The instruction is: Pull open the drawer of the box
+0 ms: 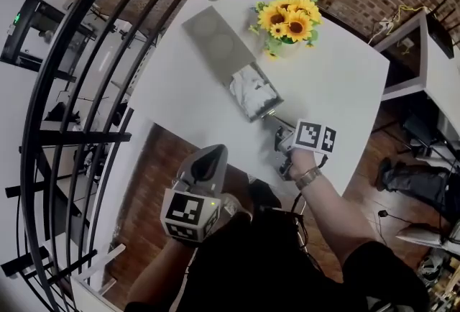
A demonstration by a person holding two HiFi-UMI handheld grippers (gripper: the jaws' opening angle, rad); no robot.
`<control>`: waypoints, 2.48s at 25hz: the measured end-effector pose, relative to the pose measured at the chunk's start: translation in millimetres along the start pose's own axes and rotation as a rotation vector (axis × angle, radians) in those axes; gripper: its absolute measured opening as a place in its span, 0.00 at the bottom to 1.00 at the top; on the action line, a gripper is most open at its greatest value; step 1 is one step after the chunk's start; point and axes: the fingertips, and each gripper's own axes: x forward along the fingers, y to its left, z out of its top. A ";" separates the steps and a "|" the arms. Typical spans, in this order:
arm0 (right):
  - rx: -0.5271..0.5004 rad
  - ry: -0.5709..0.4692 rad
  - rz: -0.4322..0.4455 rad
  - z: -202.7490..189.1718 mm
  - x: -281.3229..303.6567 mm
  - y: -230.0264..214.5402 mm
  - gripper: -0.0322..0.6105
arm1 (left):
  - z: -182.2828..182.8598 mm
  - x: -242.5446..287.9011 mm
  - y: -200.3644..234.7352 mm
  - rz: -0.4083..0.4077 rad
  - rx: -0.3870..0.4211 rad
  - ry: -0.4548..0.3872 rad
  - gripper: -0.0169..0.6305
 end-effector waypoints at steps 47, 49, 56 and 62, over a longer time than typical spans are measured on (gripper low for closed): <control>-0.036 -0.140 -0.129 -34.4 -76.5 -19.0 0.18 | -5.1 -43.8 -40.3 -0.078 0.104 -0.046 0.05; -0.050 -0.151 -0.125 -35.2 -80.7 -11.9 0.18 | -3.3 -48.4 -41.4 -0.081 0.111 -0.055 0.05; -0.150 -0.186 -0.112 -47.4 -99.9 24.3 0.15 | -1.4 -72.2 -46.5 -0.098 0.129 -0.094 0.05; -0.296 -0.225 -0.117 -66.1 -119.4 61.9 0.06 | -1.7 -96.2 -52.3 -0.118 0.150 -0.138 0.05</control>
